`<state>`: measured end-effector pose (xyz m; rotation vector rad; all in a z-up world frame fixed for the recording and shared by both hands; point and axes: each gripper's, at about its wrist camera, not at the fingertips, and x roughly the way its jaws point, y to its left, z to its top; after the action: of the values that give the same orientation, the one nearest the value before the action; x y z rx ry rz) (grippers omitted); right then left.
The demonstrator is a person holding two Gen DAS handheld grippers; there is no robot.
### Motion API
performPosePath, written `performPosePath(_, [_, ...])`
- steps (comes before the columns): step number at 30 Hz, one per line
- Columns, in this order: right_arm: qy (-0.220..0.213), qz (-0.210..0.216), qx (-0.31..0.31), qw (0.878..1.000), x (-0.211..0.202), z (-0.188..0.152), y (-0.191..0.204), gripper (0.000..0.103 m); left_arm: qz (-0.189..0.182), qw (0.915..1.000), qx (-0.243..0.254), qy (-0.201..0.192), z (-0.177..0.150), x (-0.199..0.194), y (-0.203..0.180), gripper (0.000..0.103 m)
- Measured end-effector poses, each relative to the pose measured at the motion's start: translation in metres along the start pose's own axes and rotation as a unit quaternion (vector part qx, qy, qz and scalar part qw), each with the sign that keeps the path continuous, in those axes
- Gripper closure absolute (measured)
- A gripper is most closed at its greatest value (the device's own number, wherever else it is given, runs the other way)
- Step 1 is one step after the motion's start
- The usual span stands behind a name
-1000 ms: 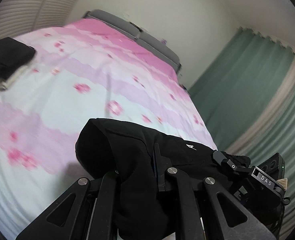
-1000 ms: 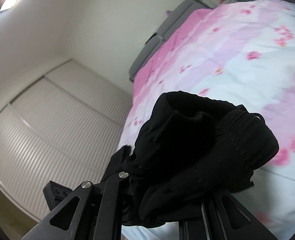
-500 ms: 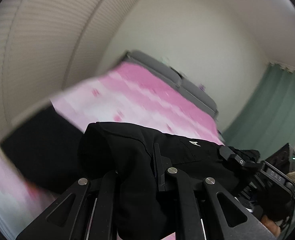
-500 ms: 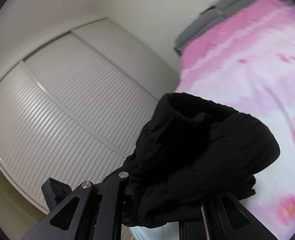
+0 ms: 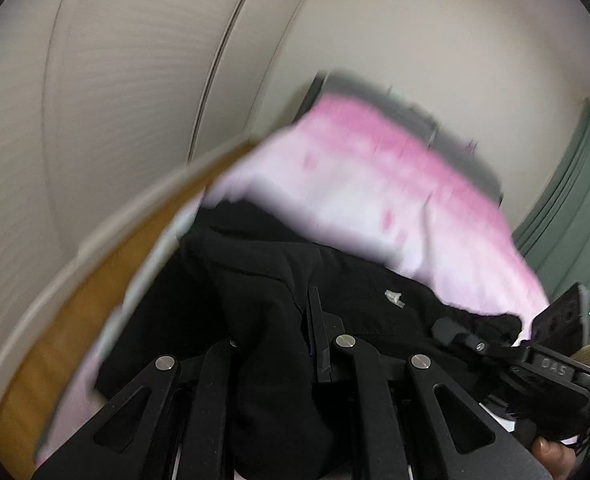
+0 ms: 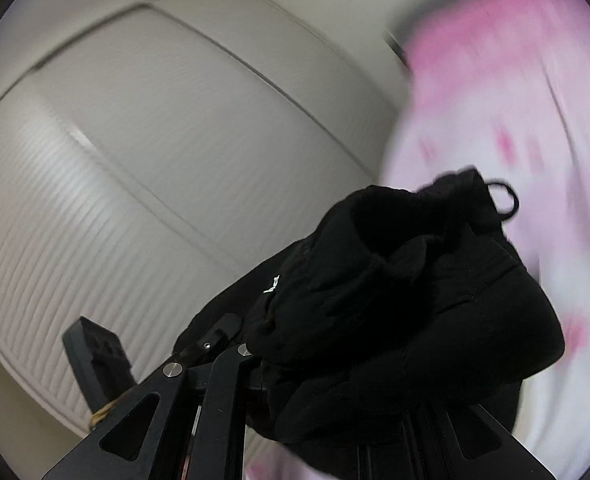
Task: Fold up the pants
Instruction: 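Lift the folded pants with both tools and carry them toward the garment stack, then release the folded pants onto the stack and open both tools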
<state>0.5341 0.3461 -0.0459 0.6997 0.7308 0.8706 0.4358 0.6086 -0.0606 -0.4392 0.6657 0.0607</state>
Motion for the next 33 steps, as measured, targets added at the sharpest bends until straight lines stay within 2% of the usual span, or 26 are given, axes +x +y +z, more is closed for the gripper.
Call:
performPosePath(3, [0.056,-0.018,0.101,0.993,0.021,-0.073,-0.063,0.09,0.0,0.9999,-0.008,0.007,-0.043,0.001,0.028,0.09])
performPosePath(5, [0.058,-0.022,0.101,0.993,0.018,-0.11,-0.076,0.09,-0.005,0.9998,-0.016,0.005,-0.055,-0.004,0.04,0.088])
performPosePath(7, [0.05,-0.023,0.079,0.995,0.013,-0.127,-0.074,0.089,-0.008,0.9999,-0.015,0.003,-0.059,-0.008,0.039,0.085])
performPosePath(9, [0.041,-0.02,0.085,0.995,0.006,-0.132,-0.074,0.086,-0.003,1.0,-0.008,0.005,-0.053,-0.007,0.035,0.083])
performPosePath(11, [0.038,-0.026,0.097,0.994,0.004,-0.126,-0.079,0.083,0.015,0.9998,0.011,0.006,-0.052,-0.016,0.028,0.076])
performPosePath(12, [0.042,-0.038,0.093,0.994,0.004,-0.125,-0.078,0.082,0.026,0.9995,0.017,0.004,-0.052,-0.022,0.028,0.065])
performPosePath(13, [0.049,-0.053,0.083,0.994,0.003,-0.127,-0.075,0.08,0.037,0.9991,0.022,-0.001,-0.052,-0.031,0.023,0.047])
performPosePath(16, [0.059,-0.097,0.025,0.993,-0.014,-0.12,-0.066,0.064,0.056,0.998,0.023,-0.021,-0.049,-0.051,0.019,0.027])
performPosePath(17, [0.055,-0.109,0.008,0.992,-0.024,-0.122,-0.063,0.052,0.065,0.9973,0.022,-0.027,-0.049,-0.058,0.018,0.025])
performPosePath(18, [0.05,-0.11,-0.003,0.993,-0.032,-0.118,-0.069,0.045,0.076,0.9964,0.021,-0.033,-0.051,-0.067,0.017,0.021])
performPosePath(19, [0.047,-0.113,-0.008,0.992,-0.039,-0.119,-0.069,0.043,0.084,0.9956,0.021,-0.036,-0.051,-0.073,0.015,0.02])
performPosePath(21, [0.042,-0.142,-0.021,0.989,-0.056,-0.118,-0.071,0.024,0.102,0.9935,0.025,-0.045,-0.058,-0.091,0.009,0.02])
performPosePath(22, [0.034,-0.161,-0.031,0.986,-0.07,-0.119,-0.072,0.021,0.11,0.9923,0.027,-0.051,-0.064,-0.103,0.003,0.02])
performPosePath(25, [0.025,-0.176,-0.052,0.983,-0.12,-0.126,-0.069,0.02,0.132,0.9892,0.037,-0.053,-0.082,-0.127,-0.018,0.018])
performPosePath(28, [0.016,-0.201,-0.108,0.973,-0.142,-0.122,-0.049,0.02,0.145,0.9863,0.061,-0.051,-0.109,-0.15,-0.051,0.018])
performPosePath(30, [-0.003,-0.214,-0.153,0.965,-0.163,-0.123,-0.03,0.02,0.145,0.9858,0.071,-0.047,-0.128,-0.166,-0.078,0.018])
performPosePath(33, [-0.034,-0.224,-0.211,0.951,-0.216,-0.134,-0.006,0.02,0.138,0.9849,0.089,-0.054,-0.166,-0.196,-0.129,0.018])
